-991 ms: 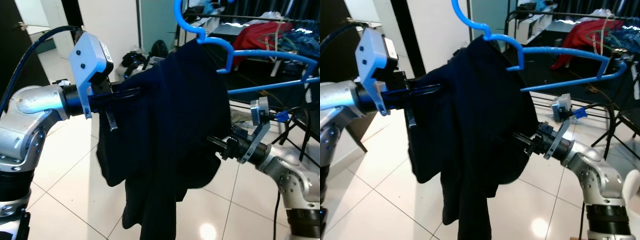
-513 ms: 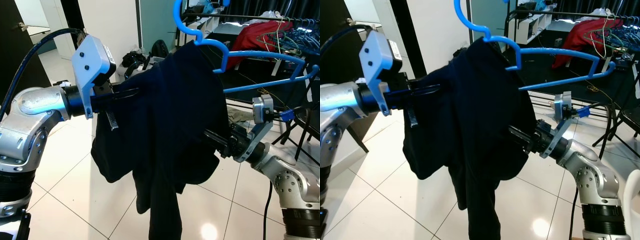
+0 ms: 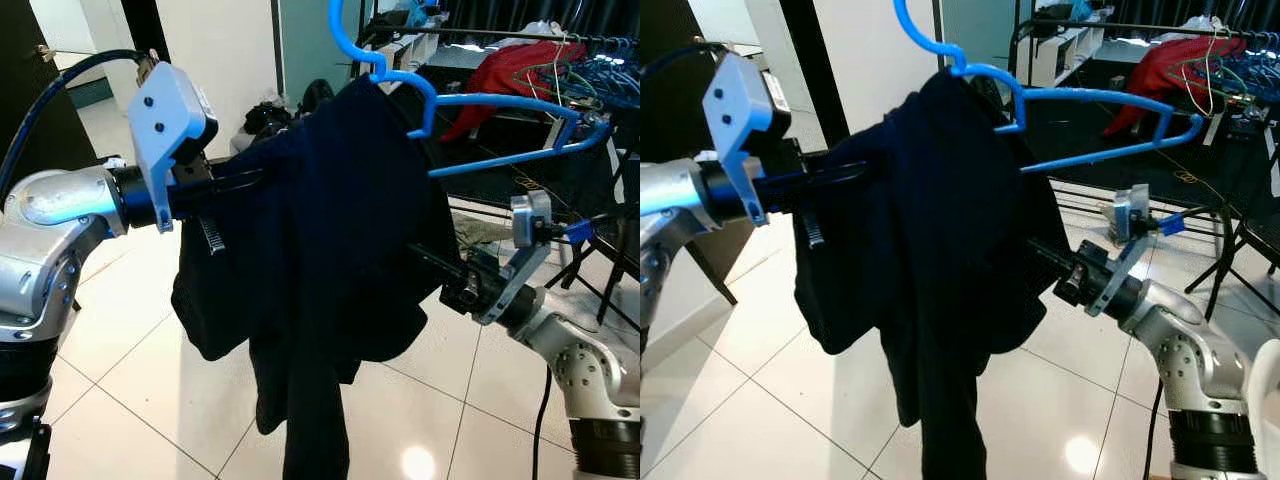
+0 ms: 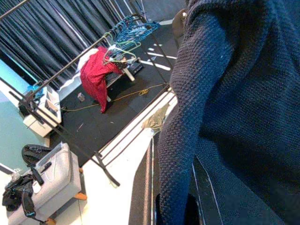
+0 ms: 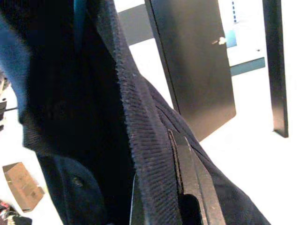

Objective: Hang hanger

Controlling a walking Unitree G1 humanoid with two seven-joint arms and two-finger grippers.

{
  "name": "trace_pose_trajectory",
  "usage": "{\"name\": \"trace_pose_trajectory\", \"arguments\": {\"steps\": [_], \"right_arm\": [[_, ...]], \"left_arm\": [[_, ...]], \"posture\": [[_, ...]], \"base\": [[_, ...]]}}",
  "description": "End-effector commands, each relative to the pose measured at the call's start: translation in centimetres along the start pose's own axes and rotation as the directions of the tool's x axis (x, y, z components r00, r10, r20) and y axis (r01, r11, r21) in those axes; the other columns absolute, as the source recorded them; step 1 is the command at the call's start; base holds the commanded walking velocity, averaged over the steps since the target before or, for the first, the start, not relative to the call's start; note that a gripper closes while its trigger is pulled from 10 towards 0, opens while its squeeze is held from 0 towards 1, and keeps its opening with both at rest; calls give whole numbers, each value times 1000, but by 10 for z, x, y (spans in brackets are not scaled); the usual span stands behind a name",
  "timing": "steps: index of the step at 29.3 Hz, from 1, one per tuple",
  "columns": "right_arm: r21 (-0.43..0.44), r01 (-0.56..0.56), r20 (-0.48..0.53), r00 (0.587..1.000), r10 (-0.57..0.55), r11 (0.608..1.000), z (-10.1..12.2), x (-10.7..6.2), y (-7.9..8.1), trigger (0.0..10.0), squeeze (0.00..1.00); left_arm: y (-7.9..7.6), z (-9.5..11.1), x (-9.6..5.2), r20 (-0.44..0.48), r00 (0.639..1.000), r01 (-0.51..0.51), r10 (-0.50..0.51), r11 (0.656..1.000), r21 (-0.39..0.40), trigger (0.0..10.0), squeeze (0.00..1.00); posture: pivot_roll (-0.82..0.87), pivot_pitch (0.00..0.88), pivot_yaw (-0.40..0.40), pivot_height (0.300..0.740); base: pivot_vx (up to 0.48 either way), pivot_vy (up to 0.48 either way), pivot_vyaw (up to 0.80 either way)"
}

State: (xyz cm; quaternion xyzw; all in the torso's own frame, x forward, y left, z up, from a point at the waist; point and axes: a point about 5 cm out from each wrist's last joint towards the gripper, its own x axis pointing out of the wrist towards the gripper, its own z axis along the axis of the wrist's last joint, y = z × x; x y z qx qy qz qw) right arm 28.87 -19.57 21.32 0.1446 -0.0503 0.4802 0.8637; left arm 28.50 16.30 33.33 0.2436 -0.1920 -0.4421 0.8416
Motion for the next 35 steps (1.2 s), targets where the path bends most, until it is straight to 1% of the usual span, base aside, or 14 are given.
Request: {"name": "trace_pose_trajectory", "arguments": {"steps": [1,5,7,11,12,13,15,19,20,24,26,28,29,35], "right_arm": [[-19,17,7,1000,-17,1000,2,-2,0,0,0],[-28,34,21,999,-34,999,6,0,-3,0,0],[-35,55,54,997,-53,998,13,0,-6,0,0],[-35,74,78,994,-72,997,18,-1,-9,0,0],[-31,92,109,990,-88,995,23,-2,-11,0,0],[-31,92,109,990,-88,995,23,-2,-11,0,0],[-12,106,166,981,-102,994,33,-2,-15,0,0],[6,97,205,974,-96,995,38,-2,-15,0,0],[23,89,236,968,-92,996,42,-2,-15,0,0],[43,87,250,963,-95,995,43,-1,-17,0,0],[51,94,248,963,-104,994,41,1,-18,0,0],[57,103,248,962,-114,993,41,1,-19,0,0],[67,113,254,959,-127,991,41,2,-20,0,0],[74,116,258,957,-131,990,43,1,-21,0,0]], "left_arm": [[10,3,-13,-8,999,-48,48,998,34,10000,0],[8,1,-18,-21,999,-24,25,999,23,10000,0],[-2,-8,-25,-87,994,68,-65,997,24,10000,0],[-7,-12,-29,-119,988,105,-102,994,19,10000,0],[-10,-19,-35,-169,976,140,-137,990,10,10000,0],[-10,-19,-35,-169,976,140,-137,990,10,10000,0],[-13,-27,-45,-243,956,172,-166,985,6,10000,0],[-11,-29,-48,-271,949,171,-160,985,16,10000,0],[-6,-28,-51,-284,950,147,-130,988,41,10000,0],[4,-20,-53,-252,964,106,-86,992,67,10000,0],[3,-16,-54,-247,964,122,-100,990,72,10000,0],[0,-16,-54,-262,957,150,-125,986,76,10000,0],[-5,-19,-55,-312,938,189,-152,978,90,10000,0],[3,-25,-60,-385,917,171,-107,976,137,10000,0]], "posture": [[-68,0,33,740],[-71,0,30,740],[-69,0,27,740],[-69,0,25,740],[-65,0,20,740],[-65,0,20,740],[-62,0,19,740],[-59,0,18,740],[-53,0,17,740],[-50,0,17,740],[-46,0,10,740],[-45,0,10,740],[-44,0,9,740],[-44,0,9,740]], "base": [[0,0,0],[0,0,0],[0,0,0],[0,0,0],[0,0,0],[0,0,0],[0,0,0],[0,0,0],[0,0,0],[0,0,0],[0,0,0],[0,0,0],[0,0,0],[0,0,0]]}}
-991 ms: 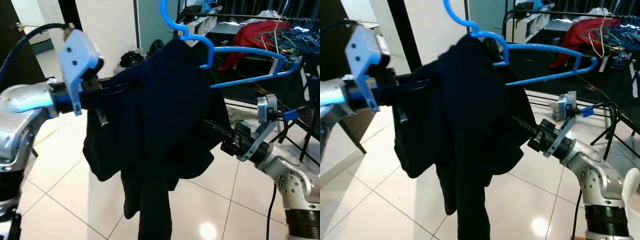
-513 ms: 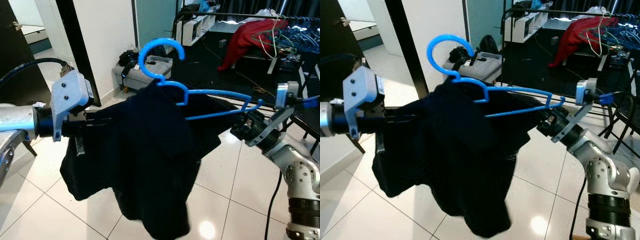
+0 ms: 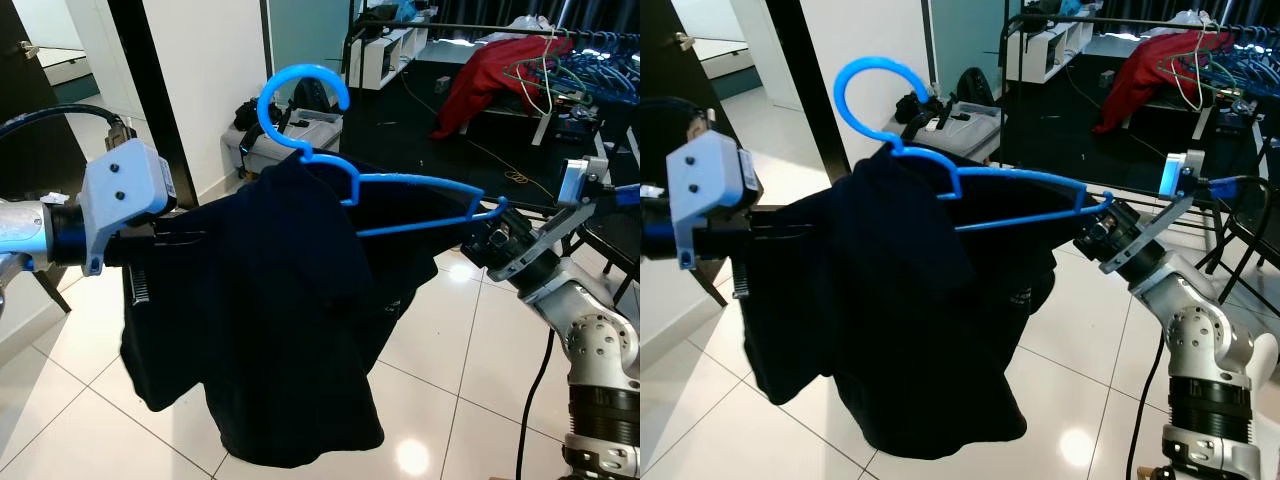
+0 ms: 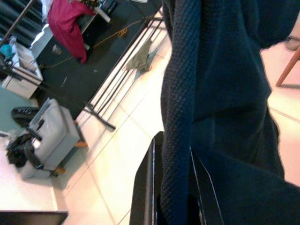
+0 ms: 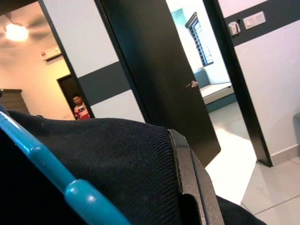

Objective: Hang hanger

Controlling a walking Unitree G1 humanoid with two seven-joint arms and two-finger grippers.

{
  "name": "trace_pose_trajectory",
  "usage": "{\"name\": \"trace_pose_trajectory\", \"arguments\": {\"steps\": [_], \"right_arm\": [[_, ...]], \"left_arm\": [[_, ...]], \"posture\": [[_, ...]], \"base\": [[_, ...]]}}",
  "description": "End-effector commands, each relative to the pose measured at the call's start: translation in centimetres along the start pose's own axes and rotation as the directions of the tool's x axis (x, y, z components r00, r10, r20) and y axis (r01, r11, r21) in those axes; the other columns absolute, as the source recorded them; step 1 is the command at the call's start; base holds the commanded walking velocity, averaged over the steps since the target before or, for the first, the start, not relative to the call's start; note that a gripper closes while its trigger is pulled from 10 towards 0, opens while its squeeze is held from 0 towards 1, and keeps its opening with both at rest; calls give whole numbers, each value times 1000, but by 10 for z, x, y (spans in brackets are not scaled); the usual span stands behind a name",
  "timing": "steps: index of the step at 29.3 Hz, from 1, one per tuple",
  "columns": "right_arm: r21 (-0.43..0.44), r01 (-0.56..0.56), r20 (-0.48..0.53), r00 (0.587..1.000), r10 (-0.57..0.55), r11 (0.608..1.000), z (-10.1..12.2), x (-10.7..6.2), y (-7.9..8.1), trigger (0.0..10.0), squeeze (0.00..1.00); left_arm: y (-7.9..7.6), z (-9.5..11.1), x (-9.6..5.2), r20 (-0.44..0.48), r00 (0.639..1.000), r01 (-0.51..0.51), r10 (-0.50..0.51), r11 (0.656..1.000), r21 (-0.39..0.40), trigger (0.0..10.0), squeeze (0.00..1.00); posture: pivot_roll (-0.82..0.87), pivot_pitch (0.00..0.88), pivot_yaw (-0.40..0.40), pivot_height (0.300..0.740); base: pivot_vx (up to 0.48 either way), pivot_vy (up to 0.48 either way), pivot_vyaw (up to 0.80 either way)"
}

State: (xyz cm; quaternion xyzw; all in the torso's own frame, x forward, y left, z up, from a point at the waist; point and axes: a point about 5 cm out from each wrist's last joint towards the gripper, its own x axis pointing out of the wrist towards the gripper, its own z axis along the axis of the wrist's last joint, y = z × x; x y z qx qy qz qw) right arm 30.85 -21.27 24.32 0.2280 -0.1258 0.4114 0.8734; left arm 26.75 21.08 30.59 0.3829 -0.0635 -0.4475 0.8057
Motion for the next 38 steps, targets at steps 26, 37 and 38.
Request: {"name": "trace_pose_trajectory", "arguments": {"steps": [26,37,38], "right_arm": [[64,1,32,999,-4,998,-6,10,8,0,0],[93,24,-11,1000,-23,995,-26,28,10,0,0],[92,33,-18,999,-31,995,-28,29,10,0,0]], "left_arm": [[27,-23,-12,-77,954,-294,291,955,-36,10000,0],[6,-21,29,42,924,-360,380,902,-239,10000,0],[0,-23,33,33,925,-359,379,899,-250,10000,0]], "posture": [[-41,0,10,740],[-30,0,9,740],[-29,0,5,740]], "base": [[0,0,0],[0,0,0],[0,0,0]]}}
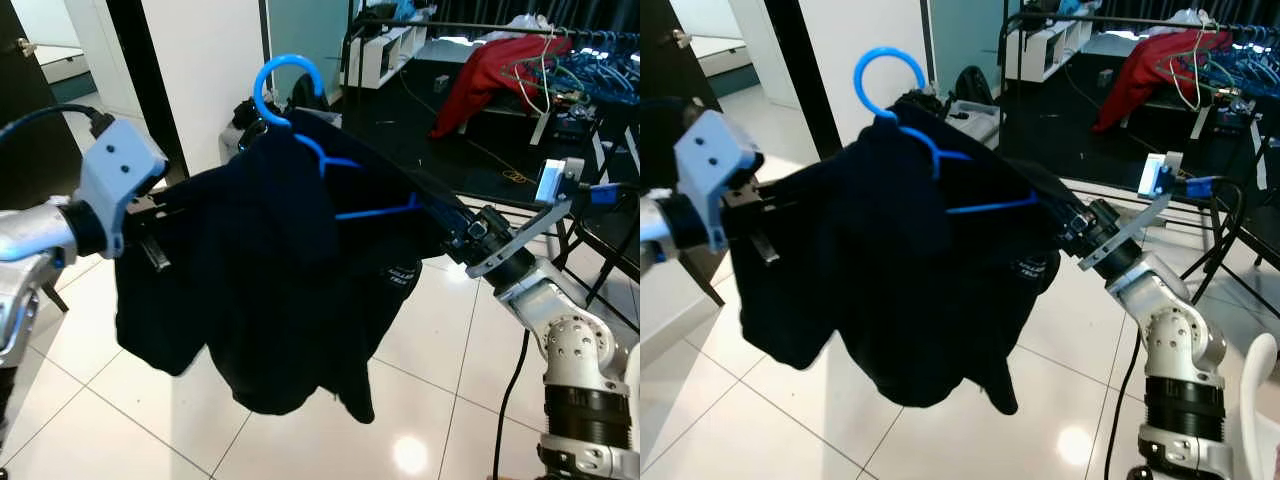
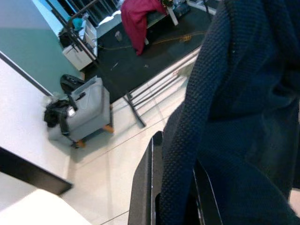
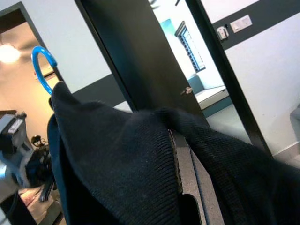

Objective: Hang hanger

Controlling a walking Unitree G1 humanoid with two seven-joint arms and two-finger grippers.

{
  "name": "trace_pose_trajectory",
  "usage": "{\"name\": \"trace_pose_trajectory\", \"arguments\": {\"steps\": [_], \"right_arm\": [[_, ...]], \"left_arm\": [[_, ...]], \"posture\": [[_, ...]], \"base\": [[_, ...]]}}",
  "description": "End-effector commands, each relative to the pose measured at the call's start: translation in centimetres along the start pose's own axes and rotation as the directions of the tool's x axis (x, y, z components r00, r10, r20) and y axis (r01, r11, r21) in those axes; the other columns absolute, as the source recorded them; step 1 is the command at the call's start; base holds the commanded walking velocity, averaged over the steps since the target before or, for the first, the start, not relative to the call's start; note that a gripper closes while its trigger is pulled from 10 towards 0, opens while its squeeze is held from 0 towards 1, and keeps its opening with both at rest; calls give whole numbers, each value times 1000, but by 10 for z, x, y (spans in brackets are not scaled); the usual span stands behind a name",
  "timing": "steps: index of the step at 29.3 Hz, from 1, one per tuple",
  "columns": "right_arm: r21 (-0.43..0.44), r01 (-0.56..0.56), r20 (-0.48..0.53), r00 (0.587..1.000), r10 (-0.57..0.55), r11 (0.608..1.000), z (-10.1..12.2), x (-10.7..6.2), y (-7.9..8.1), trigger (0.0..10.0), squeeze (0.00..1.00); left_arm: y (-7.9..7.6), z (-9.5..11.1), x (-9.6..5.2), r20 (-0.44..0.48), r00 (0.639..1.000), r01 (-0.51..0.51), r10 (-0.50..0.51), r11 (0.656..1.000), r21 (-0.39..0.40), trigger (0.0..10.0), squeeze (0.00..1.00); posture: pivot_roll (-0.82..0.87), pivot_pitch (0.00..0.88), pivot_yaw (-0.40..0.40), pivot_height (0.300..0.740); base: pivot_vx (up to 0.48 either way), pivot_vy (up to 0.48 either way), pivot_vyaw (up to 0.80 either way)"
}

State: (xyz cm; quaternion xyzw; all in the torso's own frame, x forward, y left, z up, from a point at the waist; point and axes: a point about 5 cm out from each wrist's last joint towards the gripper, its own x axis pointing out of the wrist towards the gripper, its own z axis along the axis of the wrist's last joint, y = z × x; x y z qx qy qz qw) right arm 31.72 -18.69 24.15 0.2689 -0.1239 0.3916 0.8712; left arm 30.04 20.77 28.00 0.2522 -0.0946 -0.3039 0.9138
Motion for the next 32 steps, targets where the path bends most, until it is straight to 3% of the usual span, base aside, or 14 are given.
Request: {"name": "trace_pose_trajectory", "arguments": {"steps": [1,5,9,13,15,17,19,25,27,30,31,32], "right_arm": [[22,5,-63,998,-4,1000,-16,9,1,0,0],[24,15,-66,998,-13,1000,-18,11,0,0,0],[17,41,-76,996,-40,999,-22,21,-2,0,0],[16,42,-75,996,-41,999,-22,23,-2,0,0],[5,56,-73,996,-56,998,-22,25,-3,0,0],[-3,68,-70,995,-68,998,-20,24,-5,0,0],[-28,127,-59,990,-128,992,-13,17,-15,0,0],[-63,214,-31,976,-216,975,0,7,-30,0,0],[-75,246,-10,969,-248,966,8,2,-36,0,0],[-76,253,-3,967,-254,964,10,1,-37,0,0],[-77,253,0,967,-254,964,11,1,-37,0,0],[-77,253,0,967,-254,964,11,1,-37,0,0]], "left_arm": [[-12,2,6,21,1000,-23,23,1000,-14,10000,0],[-15,-3,8,3,999,-38,38,999,-20,10000,0],[-30,-8,27,-20,992,-125,124,990,-69,10000,0],[-37,-9,33,-31,991,-134,132,988,-72,10000,0],[-49,-17,41,-91,979,-189,181,978,-85,10000,0],[-51,-22,41,-132,971,-212,201,974,-77,10000,0],[-52,-38,31,-249,951,-195,184,981,-19,10000,0],[-47,-54,13,-374,911,-158,172,985,68,10000,0],[-36,-64,1,-460,856,-183,237,970,160,10000,0],[-31,-67,-3,-487,830,-192,271,960,206,10000,0],[-20,-67,-7,-484,803,-274,348,937,218,10000,0],[-20,-67,-7,-484,803,-274,348,937,218,10000,0]], "posture": [[-25,0,-2,740],[-25,0,-2,740],[-22,0,-7,740],[-22,0,-7,740],[-31,0,-5,740],[-32,0,-5,740],[-30,0,-7,740],[-28,0,-4,740],[-29,0,-2,740],[-29,0,-2,740],[-33,0,0,740],[-33,0,0,740]], "base": [[0,0,0],[0,0,0],[0,0,0],[0,0,0],[0,0,0],[0,0,0],[0,0,0],[0,0,0],[0,0,0],[0,0,0],[0,0,0],[0,0,0]]}}
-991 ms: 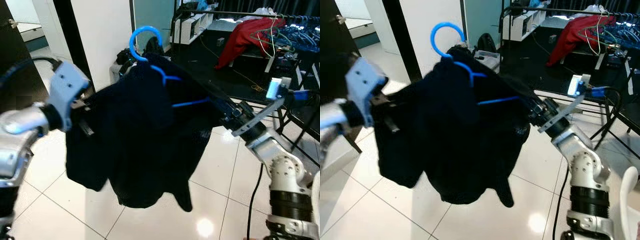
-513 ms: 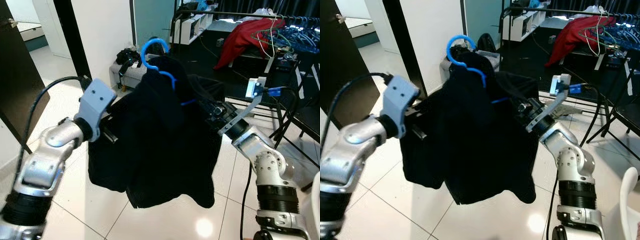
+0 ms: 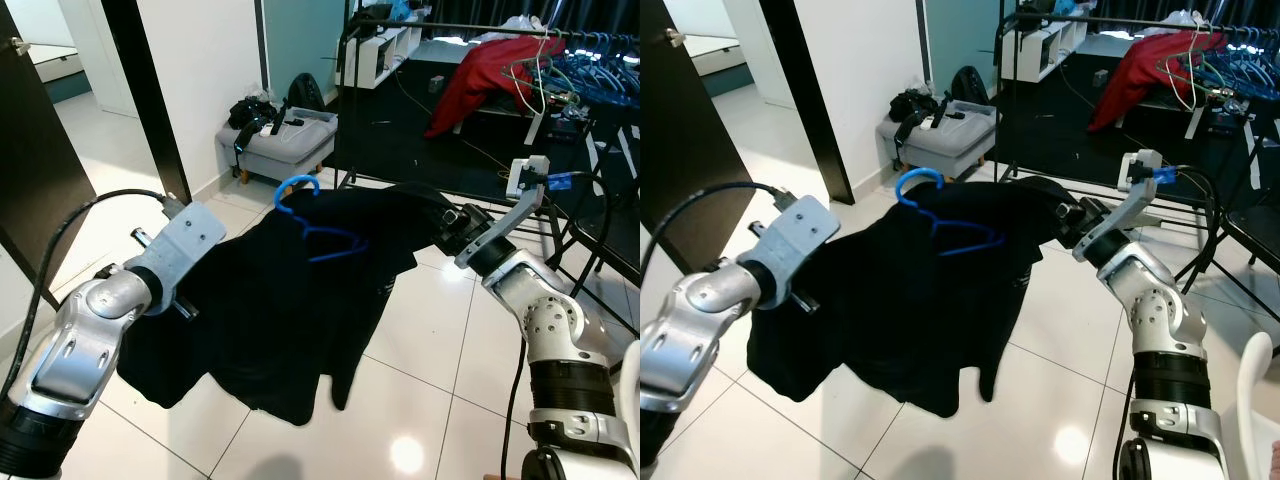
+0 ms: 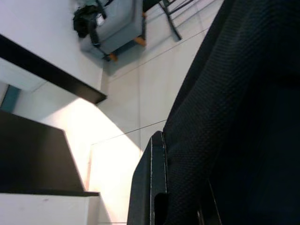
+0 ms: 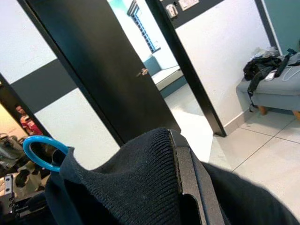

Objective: Hang hanger

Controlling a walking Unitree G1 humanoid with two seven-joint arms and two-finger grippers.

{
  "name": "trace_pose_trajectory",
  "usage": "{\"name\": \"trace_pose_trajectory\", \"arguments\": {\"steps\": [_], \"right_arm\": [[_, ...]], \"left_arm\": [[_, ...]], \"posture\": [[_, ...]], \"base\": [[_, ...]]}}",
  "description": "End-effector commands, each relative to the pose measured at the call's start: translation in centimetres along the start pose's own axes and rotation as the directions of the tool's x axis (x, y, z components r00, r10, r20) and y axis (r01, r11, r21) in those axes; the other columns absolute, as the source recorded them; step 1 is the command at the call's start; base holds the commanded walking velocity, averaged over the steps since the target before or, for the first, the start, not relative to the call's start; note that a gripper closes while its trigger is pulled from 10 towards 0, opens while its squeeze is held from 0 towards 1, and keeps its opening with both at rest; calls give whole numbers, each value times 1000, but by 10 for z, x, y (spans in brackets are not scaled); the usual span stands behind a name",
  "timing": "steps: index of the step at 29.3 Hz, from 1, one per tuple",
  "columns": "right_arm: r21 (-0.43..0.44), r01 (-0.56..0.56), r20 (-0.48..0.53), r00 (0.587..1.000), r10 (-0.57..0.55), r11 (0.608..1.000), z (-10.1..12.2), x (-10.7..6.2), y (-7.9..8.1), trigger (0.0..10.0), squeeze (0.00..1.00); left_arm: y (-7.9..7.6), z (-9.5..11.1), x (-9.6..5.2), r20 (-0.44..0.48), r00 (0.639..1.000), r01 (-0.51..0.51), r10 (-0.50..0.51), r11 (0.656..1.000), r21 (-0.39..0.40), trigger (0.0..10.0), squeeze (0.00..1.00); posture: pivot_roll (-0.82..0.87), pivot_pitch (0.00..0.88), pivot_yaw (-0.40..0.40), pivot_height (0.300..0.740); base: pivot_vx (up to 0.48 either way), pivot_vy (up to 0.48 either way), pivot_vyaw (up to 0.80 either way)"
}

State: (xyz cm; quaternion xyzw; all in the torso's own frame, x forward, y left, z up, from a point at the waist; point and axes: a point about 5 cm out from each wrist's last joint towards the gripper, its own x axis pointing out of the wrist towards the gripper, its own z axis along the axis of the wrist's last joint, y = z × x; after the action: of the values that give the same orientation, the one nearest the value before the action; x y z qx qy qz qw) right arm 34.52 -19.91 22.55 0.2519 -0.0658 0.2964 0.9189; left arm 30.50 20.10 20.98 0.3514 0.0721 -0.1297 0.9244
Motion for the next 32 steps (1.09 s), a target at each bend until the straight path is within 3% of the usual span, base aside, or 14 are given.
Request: {"name": "trace_pose_trajectory", "arguments": {"steps": [1,4,6,9,10,11,15,20,21,22,23,24,25,32], "right_arm": [[-34,28,71,997,-26,999,18,-4,-4,0,0],[-29,9,60,998,-8,1000,13,-1,1,0,0],[-29,9,60,998,-8,1000,13,-1,1,0,0],[-8,-24,46,999,24,1000,4,7,10,0,0],[-8,-24,46,999,24,1000,4,7,10,0,0],[4,-43,36,998,43,999,-2,12,15,0,0],[0,-53,18,998,53,999,-7,15,17,0,0],[-10,-49,5,999,49,999,-9,16,17,0,0],[-18,-43,-3,999,43,999,-11,16,17,3725,0],[-18,-43,-3,999,43,999,-11,16,17,3725,0],[-21,-34,-8,999,34,999,-11,16,16,10000,0],[-21,-34,-8,999,34,999,-11,16,16,10000,0],[-21,-78,-9,997,78,997,-9,14,20,10000,1000],[-92,-170,-65,984,165,981,-8,6,27,10000,1000]], "left_arm": [[26,-15,-5,-93,982,-164,163,986,-6,10000,0],[30,-2,-2,-39,968,-249,246,961,-122,10000,0],[30,-2,-2,-39,968,-249,246,961,-122,10000,0],[33,28,2,75,916,-367,395,897,-245,10000,0],[33,28,2,75,916,-367,395,897,-245,10000,0],[27,45,4,142,896,-342,420,859,-382,10000,0],[18,54,7,182,907,-251,379,836,-488,10000,0],[10,58,10,217,923,-167,318,838,-519,10000,0],[5,60,10,234,929,-134,287,849,-511,10000,0],[5,60,10,234,929,-134,287,849,-511,10000,0],[1,60,11,244,935,-105,258,858,-504,10000,0],[1,60,11,244,935,-105,258,858,-504,10000,0],[-3,58,13,234,942,-106,241,874,-474,10000,0],[-3,53,15,211,946,-127,247,879,-460,10000,0]], "posture": [[-33,0,0,740],[-32,0,-3,740],[-32,0,-3,740],[-33,0,0,740],[-33,0,0,740],[-34,0,-2,740],[-33,0,-3,740],[-33,0,-4,740],[-33,0,-4,740],[-33,0,-4,740],[-31,0,-4,740],[-31,0,-4,740],[-32,0,-3,740],[-36,0,0,740]], "base": [[0,0,0],[0,0,0],[0,0,0],[0,0,0],[0,0,0],[0,0,0],[0,0,0],[0,0,0],[0,0,0],[0,0,0],[0,0,0],[0,0,0],[0,0,0],[0,0,0]]}}
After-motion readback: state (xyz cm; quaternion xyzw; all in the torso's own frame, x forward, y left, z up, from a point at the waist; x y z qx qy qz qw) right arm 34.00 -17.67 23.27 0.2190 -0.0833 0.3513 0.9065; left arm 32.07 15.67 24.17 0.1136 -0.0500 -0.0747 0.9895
